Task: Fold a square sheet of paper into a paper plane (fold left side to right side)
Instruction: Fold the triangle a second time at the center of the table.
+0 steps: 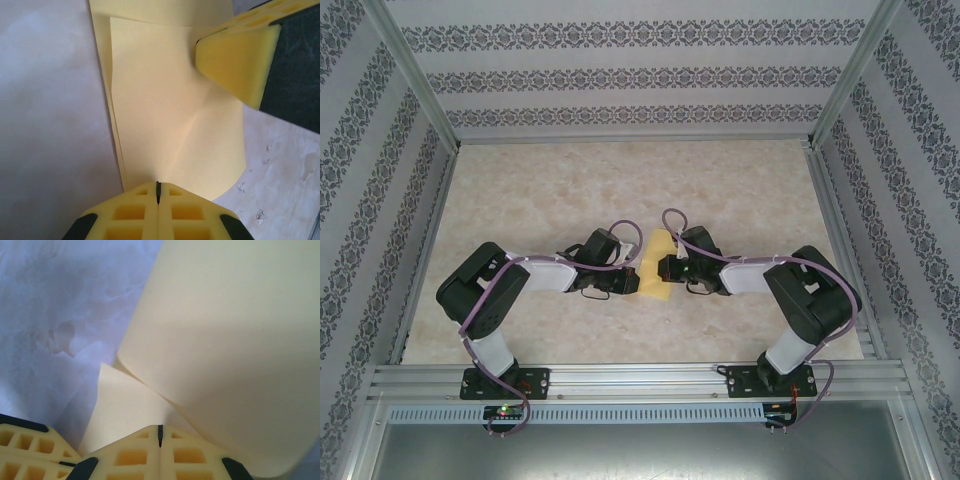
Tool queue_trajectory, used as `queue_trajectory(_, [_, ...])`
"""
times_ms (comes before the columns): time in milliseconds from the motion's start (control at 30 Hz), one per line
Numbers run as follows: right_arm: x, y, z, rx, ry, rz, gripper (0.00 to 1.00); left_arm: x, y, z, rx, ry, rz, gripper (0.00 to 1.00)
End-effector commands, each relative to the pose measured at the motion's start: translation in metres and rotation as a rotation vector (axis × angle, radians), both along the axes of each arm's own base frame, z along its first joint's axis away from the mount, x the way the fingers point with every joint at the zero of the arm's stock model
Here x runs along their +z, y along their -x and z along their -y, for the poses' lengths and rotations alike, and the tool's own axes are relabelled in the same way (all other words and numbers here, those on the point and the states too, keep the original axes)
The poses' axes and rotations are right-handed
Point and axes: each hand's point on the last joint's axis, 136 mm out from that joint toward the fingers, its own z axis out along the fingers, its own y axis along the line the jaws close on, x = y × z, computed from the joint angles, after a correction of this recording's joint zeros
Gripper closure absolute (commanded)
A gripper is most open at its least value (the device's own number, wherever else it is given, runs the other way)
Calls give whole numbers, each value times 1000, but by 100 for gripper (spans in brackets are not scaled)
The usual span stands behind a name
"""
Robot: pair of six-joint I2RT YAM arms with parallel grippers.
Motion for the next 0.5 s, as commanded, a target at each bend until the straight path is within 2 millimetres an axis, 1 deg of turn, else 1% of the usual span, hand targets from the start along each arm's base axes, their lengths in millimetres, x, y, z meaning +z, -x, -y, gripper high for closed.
queue_trajectory(0, [-4, -1, 18, -28, 54, 5, 100, -38, 23, -27, 13, -138, -98, 95])
queue_trajectory(133, [9, -5, 25, -43, 46, 31, 100, -38, 24, -29, 18, -148, -98, 95])
queue_trajectory(233, [28, -6, 22, -34, 19, 65, 100, -37, 25, -32, 27, -155, -91, 95])
queue_trajectory(300, [38, -4, 22, -33, 5, 79, 97, -37, 26, -36, 39, -164, -91, 96])
queue_trajectory(400, [44, 1, 23, -28, 0, 79, 92, -34, 27, -41, 67, -166, -85, 96])
queue_trajectory(467, [46, 5, 20, -18, -11, 74, 90, -32, 28, -44, 87, -167, -83, 96])
